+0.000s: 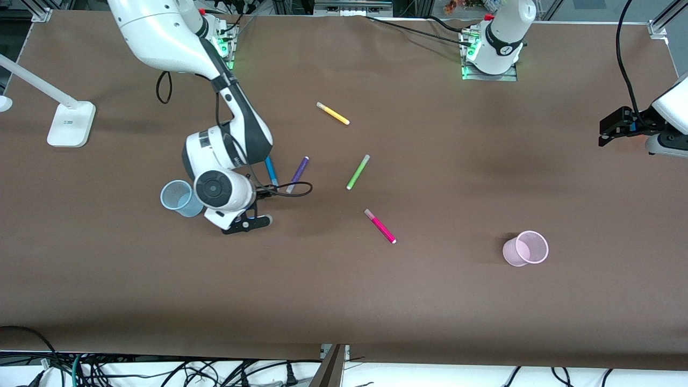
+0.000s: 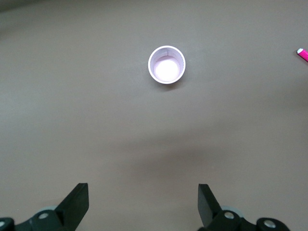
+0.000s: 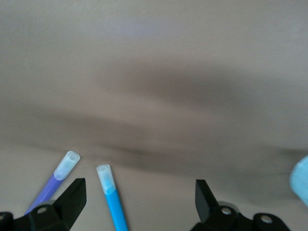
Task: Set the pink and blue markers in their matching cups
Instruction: 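Lower the right gripper over the blue marker beside the purple one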
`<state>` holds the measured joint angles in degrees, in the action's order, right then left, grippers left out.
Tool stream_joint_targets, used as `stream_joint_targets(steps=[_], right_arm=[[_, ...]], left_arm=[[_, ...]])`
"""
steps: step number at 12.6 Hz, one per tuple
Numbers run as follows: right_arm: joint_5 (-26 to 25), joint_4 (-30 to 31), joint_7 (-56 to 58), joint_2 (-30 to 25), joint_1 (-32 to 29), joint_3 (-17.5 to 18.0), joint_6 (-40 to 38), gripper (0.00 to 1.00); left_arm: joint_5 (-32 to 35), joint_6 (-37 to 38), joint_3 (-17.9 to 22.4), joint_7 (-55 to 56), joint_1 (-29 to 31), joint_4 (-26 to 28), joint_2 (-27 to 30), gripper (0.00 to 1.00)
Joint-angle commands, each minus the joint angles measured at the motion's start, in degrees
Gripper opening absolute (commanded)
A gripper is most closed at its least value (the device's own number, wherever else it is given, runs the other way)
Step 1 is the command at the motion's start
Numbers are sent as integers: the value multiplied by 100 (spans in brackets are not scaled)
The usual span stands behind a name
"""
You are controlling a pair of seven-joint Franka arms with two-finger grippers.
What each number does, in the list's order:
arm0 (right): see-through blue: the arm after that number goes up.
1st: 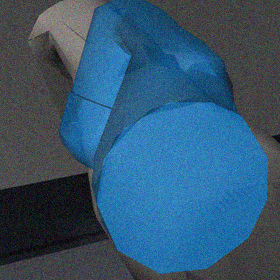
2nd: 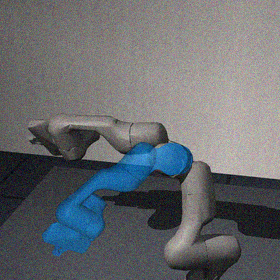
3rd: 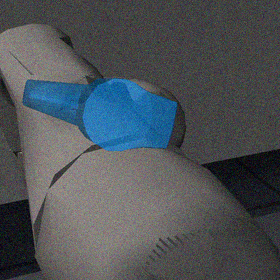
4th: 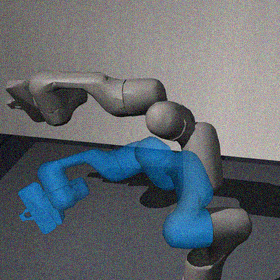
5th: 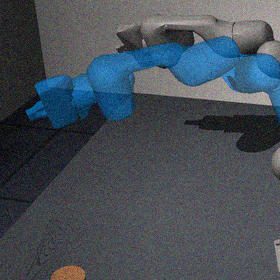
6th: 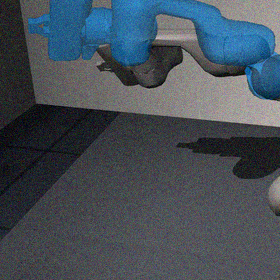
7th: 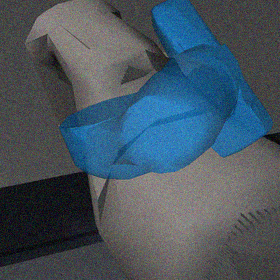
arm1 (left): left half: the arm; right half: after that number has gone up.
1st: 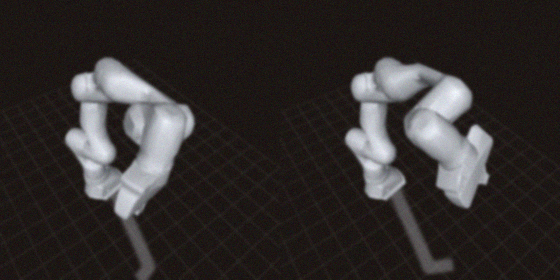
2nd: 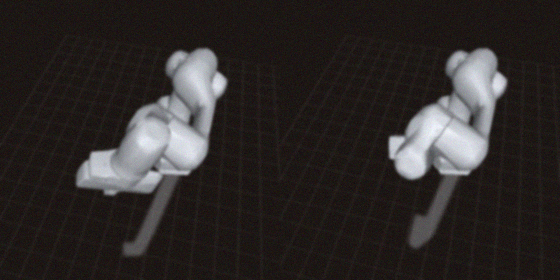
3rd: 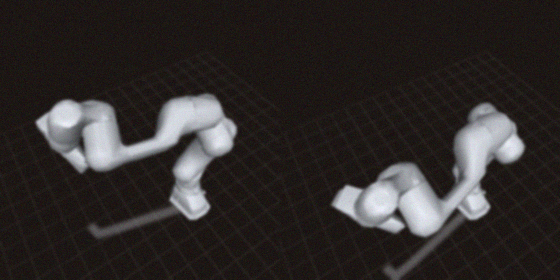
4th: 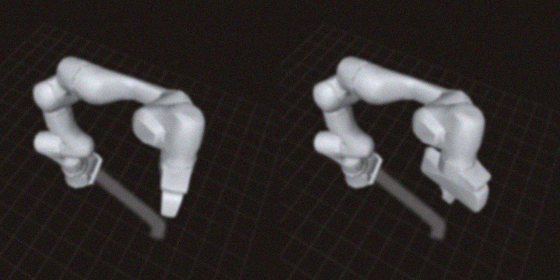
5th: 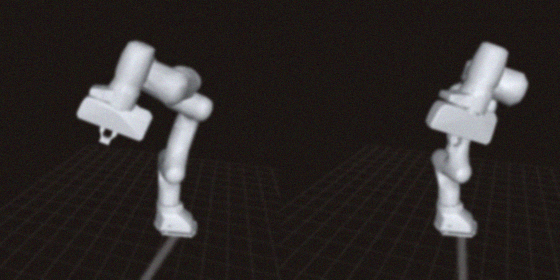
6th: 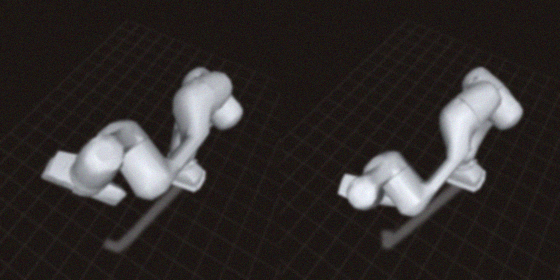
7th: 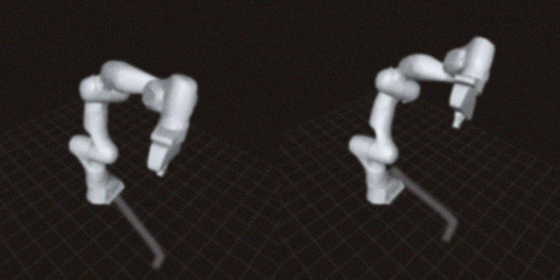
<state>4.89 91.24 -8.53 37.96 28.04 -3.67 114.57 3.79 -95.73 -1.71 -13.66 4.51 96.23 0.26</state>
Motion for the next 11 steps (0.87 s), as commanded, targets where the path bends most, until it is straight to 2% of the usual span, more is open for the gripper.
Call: stream_joint_targets(steps=[1,8,9,11], right_arm=[[91,236,-26,36,228,-20,189,100],[91,675,-17,160,413,-29,478,100],[91,693,-17,160,413,-29,505,96],[91,711,-17,151,422,-29,505,73]], left_arm=[[69,63,-48,57,41,-148,-70,100],[69,63,-57,65,6,-183,-70,100],[69,63,-57,65,15,-183,-70,100],[69,63,-57,65,15,-183,-70,100]])
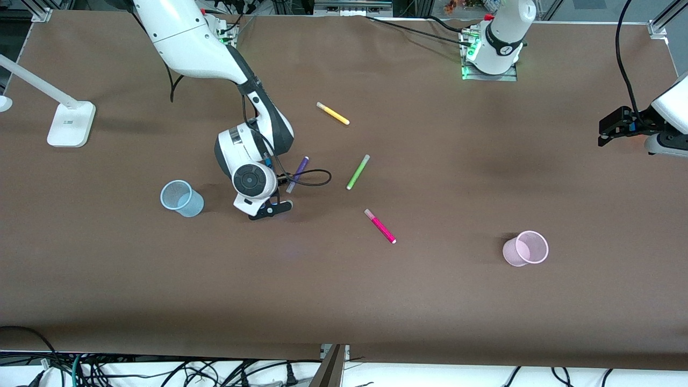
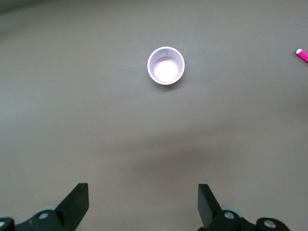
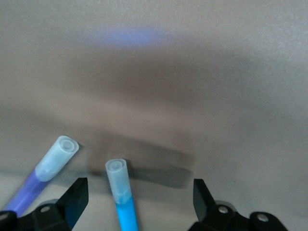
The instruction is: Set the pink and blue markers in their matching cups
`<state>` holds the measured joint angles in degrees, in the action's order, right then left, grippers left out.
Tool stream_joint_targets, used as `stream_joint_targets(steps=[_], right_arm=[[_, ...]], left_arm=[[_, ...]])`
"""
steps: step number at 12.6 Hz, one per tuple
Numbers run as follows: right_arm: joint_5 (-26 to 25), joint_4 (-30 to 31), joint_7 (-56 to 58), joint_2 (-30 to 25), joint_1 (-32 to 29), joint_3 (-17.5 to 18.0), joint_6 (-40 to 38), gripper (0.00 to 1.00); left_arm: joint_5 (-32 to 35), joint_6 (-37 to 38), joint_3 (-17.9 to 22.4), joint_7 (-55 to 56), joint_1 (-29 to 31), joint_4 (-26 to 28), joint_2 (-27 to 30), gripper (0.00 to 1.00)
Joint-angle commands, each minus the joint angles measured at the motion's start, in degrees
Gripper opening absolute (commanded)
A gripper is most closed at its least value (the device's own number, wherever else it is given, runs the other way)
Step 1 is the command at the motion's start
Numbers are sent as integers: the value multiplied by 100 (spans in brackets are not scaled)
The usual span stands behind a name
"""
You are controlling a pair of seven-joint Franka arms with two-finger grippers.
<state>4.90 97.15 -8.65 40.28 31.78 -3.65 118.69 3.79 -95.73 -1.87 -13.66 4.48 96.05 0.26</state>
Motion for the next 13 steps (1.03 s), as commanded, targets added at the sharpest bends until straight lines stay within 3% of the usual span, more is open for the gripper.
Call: stream_joint_targets(steps=[1,2,6,9,13], right_arm=[[90,120,-6,-82,48,-30,93,57],[90,112,-6,-82,39,-30,102,44],[90,85,-6,-73,56,-30,137,12],[81,-28,3,-99,48,-30,225,5],[81,-222,73,-274,39,-39,155,4]], left_arm=[[69,63,-41,65,17,-165,-70,100],[69,63,-41,65,17,-165,-70,100],[69,63,-41,65,0,-174,-87,100],[17,63,-50,57,-9,-174,-96,100],[-271,28,-172,74,-53,-174,-280,100]])
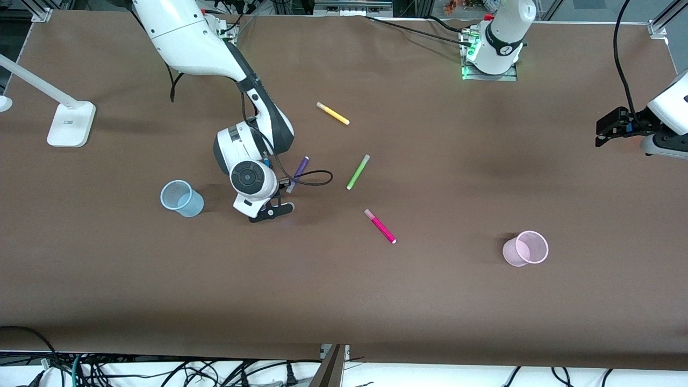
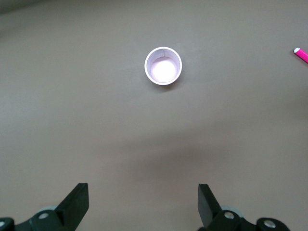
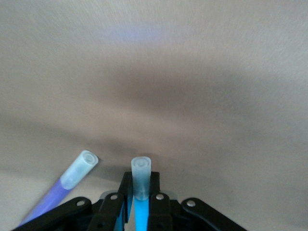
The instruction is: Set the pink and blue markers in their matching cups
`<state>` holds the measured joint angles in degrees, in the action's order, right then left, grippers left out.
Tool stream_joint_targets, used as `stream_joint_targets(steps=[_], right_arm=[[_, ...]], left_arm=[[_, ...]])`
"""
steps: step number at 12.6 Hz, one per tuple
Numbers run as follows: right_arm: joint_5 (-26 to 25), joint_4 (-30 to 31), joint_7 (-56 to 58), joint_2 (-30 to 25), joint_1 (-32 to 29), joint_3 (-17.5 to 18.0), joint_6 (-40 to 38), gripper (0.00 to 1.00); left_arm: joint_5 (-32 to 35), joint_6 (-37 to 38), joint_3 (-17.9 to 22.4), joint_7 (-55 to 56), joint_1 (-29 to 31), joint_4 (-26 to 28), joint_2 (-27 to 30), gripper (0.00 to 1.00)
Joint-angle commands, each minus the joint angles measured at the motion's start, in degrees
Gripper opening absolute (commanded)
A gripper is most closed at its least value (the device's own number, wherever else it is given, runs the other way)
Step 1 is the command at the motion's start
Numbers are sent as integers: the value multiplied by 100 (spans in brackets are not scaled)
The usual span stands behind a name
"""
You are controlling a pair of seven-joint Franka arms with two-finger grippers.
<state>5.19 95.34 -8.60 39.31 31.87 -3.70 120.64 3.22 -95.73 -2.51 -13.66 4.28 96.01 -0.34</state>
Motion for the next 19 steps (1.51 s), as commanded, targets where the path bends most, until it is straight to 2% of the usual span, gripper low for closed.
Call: stream_joint_targets(steps=[1,3,5,6,9,10,12,13,15,16,19], right_arm=[[52,-94,78,-282,21,-35,-41,4],[52,-321,122,-476,12,-35,-58,4],[34,-489,166,-634,-6,-61,-129,4],[26,-499,401,-713,-23,-87,-129,5],[78,-490,1700,-942,-172,-245,-208,5],[96,-490,2096,-1029,-338,-254,-304,5],[96,-490,3070,-1153,-619,-263,-401,6],[183,-490,3554,-1171,-769,-263,-419,6],[831,-490,4800,-1232,-1137,-315,-638,6],[999,-490,5433,-1232,-1348,-316,-656,6],[1579,-481,6982,-1233,-1902,-316,-883,6]], left_arm=[[-469,-7,-170,83,-41,-171,-456,100],[-507,-365,-442,231,-198,-249,-1062,100],[-560,-630,-522,1569,-462,-442,-1485,100],[-568,-718,-522,2195,-724,-791,-1878,100],[-525,-859,-513,4373,-1402,-1890,-3118,100],[-533,-1034,-513,4981,-1586,-2093,-3391,100],[-524,-1700,-513,6028,-1929,-2157,-3840,100],[-516,-2025,-505,6590,-2105,-2157,-4043,100],[-507,-2589,-478,7601,-2430,-2148,-4377,100],[-498,-2835,-461,8120,-2562,-2148,-4518,100],[-498,-3259,-443,8476,-2853,-2148,-4922,100]])
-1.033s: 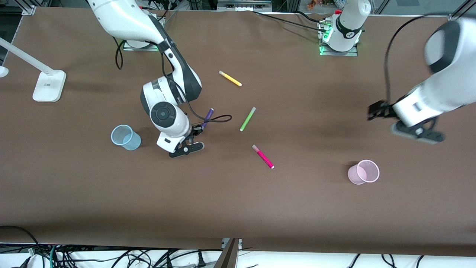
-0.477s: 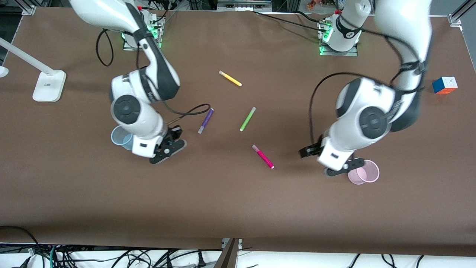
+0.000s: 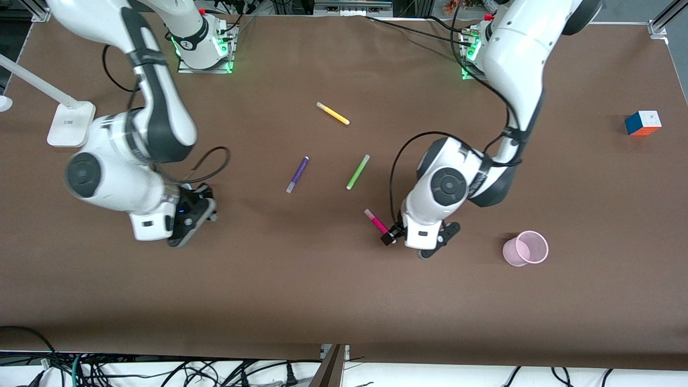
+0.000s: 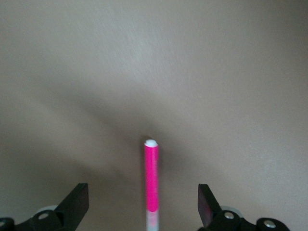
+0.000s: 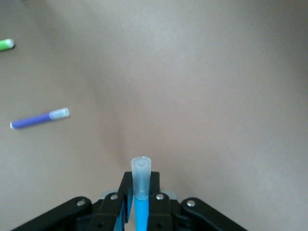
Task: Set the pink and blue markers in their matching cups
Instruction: 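Carry the blue marker toward the blue cup while the left gripper reaches the pink marker, then lower the blue marker into the blue cup while the left gripper grasps the pink marker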
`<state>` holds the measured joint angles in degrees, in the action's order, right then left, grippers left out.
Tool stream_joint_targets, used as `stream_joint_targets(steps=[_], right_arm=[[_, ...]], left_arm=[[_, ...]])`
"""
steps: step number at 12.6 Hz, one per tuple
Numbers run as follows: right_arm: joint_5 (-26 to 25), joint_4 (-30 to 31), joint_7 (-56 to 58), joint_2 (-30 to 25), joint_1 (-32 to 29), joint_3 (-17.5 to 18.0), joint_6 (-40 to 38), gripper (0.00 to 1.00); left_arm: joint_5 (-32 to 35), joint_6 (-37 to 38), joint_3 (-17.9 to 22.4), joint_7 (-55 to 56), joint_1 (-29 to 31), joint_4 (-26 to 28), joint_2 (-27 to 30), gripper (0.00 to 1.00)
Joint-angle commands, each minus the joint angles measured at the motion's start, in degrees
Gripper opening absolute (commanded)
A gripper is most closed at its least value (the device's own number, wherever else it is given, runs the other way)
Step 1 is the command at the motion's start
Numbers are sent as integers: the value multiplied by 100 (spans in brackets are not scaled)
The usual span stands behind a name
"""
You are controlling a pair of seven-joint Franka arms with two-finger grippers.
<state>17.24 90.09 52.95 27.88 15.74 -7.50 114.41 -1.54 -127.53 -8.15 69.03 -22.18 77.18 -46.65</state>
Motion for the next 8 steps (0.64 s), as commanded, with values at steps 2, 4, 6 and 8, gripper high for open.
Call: stream_joint_targets(steps=[2,4,6,8], right_arm=[[701,52,1653,-81,-588,65,-393,6],[1034,79,2287,-72,-843,65,-638,6],[1351,131,3007,-19,-1133,65,-840,6],[1510,271,3413,-28,-1239,65,-1034,6]], left_arm=[[-13,-79,129,217,-304,-256,-415,100],[-83,-79,120,225,-374,-256,-503,100],[-109,-79,112,242,-392,-256,-547,100],[-127,-88,103,278,-471,-265,-573,72]])
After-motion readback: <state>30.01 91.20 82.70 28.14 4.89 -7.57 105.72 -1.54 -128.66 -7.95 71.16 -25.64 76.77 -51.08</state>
